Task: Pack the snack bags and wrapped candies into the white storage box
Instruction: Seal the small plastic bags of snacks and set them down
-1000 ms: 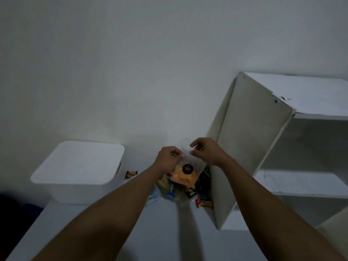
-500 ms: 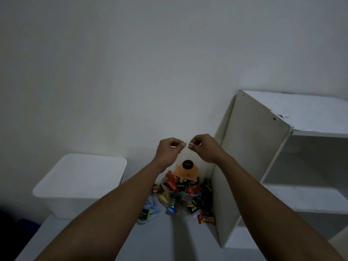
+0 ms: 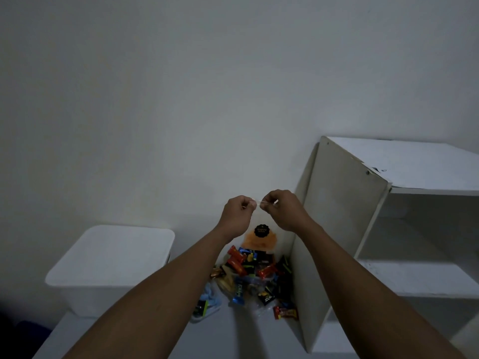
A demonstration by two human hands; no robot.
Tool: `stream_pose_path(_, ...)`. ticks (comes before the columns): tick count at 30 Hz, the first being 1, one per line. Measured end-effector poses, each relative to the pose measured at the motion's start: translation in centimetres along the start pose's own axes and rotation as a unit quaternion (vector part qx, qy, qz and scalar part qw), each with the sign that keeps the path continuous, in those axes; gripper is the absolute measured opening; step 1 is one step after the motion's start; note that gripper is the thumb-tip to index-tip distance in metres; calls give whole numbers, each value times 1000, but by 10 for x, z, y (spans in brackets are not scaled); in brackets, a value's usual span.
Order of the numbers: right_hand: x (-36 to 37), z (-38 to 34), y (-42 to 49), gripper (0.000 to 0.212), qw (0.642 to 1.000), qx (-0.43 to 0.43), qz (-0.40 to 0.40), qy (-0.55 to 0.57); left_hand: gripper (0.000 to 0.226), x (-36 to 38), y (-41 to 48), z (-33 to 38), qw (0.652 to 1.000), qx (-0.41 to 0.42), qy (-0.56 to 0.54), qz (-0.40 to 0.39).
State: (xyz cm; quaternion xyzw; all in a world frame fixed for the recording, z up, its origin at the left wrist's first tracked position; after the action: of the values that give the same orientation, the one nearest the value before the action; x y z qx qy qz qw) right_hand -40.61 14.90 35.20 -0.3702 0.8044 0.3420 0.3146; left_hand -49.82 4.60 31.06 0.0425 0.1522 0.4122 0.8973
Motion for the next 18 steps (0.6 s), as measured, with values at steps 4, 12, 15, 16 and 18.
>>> stream_pose_path(4, 1, 1, 1, 17, 1000, 4, 6, -1, 16, 3, 1, 0, 1000, -8, 7, -10)
stream_pose_path(12, -2, -10, 3, 13, 1000, -2, 23, 5, 17, -15, -5, 16, 999, 20, -30, 13)
stream_pose_path(15, -3, -13, 1, 16, 1000, -1, 25, 10, 15, -20, -6, 19, 999, 26, -35, 21)
stream_pose_path(16, -3, -13, 1, 17, 1000, -2, 25, 13, 15, -21, -6, 19, 999, 25, -34, 22)
stream_pose_path(18, -2, -15, 1, 17, 999, -1, 25, 23, 15, -22, -7, 19, 999, 22, -28, 24)
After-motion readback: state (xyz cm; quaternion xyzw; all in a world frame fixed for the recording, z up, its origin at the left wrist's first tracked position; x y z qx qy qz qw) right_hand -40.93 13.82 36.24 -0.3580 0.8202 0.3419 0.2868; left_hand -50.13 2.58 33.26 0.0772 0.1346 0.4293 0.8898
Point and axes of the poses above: each hand's wrist, its own y-axis towards the middle knuckle, its own x-axis out of the palm, z = x × y, the point moved 9 cm from there along y, towards the middle knuckle, and after that the axes turned 2 degrees about -y, right-handed, at the moved point
